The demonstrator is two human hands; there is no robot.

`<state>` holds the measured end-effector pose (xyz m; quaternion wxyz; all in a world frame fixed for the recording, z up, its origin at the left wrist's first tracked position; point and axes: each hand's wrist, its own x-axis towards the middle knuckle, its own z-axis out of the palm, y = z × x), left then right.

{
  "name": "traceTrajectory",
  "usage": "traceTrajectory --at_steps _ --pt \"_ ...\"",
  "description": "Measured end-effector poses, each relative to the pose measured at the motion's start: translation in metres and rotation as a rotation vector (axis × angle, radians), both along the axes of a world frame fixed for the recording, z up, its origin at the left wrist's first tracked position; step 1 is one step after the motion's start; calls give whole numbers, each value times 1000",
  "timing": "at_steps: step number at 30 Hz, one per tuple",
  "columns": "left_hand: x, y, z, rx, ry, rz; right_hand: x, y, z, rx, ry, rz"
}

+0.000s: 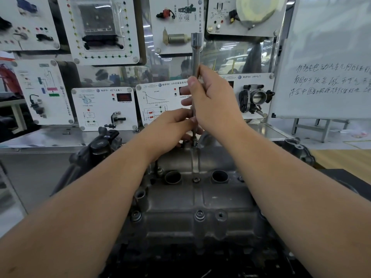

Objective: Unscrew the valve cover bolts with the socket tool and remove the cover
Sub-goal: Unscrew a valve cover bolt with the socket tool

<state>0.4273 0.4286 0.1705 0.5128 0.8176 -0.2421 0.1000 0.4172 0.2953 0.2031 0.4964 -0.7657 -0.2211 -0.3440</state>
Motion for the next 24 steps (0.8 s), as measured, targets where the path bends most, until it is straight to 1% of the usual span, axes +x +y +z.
traceTrajectory --at_steps 4,7,11,15,19,24 --pt "-1 1 0 28 -39 17 -4 1 0 -9 -30 -20" --pt "-1 0 0 60 -32 47 -5 0 0 5 -47 -52" --pt "-2 0 0 5 -17 22 -2 1 0 17 10 -25" --pt "-5 0 1 10 -37 -35 -2 3 0 25 43 25" --pt "-4 0 2 60 -58 18 -4 2 0 1 9 5" --pt "-4 0 1 34 -43 26 -2 2 -1 -8 -35 -58"
